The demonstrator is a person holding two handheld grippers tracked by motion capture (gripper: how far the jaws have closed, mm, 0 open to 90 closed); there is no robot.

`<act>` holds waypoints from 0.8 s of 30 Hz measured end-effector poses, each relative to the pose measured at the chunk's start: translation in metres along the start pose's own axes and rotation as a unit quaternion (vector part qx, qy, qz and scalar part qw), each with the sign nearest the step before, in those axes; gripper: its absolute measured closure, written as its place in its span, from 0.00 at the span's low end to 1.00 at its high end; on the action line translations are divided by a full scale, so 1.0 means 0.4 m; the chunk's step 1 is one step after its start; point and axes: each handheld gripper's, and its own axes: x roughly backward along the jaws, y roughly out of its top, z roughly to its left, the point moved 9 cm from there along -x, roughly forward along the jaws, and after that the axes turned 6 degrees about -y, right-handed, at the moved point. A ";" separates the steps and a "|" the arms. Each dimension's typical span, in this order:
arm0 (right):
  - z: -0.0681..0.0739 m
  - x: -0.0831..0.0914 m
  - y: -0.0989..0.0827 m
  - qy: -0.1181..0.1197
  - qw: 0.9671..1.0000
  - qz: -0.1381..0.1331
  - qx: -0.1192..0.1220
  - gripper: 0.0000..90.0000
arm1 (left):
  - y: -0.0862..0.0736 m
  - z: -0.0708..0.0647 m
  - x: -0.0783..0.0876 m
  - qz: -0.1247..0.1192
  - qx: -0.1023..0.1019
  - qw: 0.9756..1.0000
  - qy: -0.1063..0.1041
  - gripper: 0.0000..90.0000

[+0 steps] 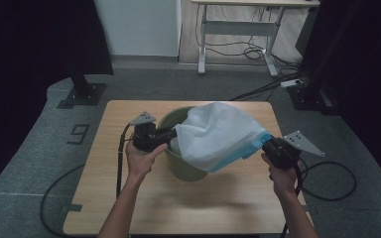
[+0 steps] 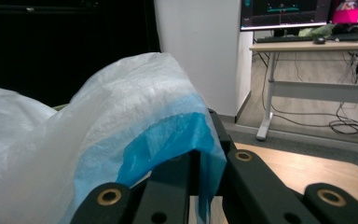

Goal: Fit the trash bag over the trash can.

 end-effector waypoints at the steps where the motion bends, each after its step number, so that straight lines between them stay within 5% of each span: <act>1: -0.004 -0.001 -0.002 -0.002 1.000 0.002 -0.001 0.98 | -0.002 0.003 0.008 0.000 0.001 1.000 0.001 0.66; 7: -0.020 -0.004 -0.014 -0.013 1.000 0.011 -0.014 0.98 | -0.009 0.021 0.066 -0.010 0.002 1.000 0.014 0.45; 24: -0.045 -0.005 -0.021 -0.030 0.999 0.020 -0.020 0.98 | -0.035 0.066 0.174 -0.004 0.008 0.999 0.048 0.43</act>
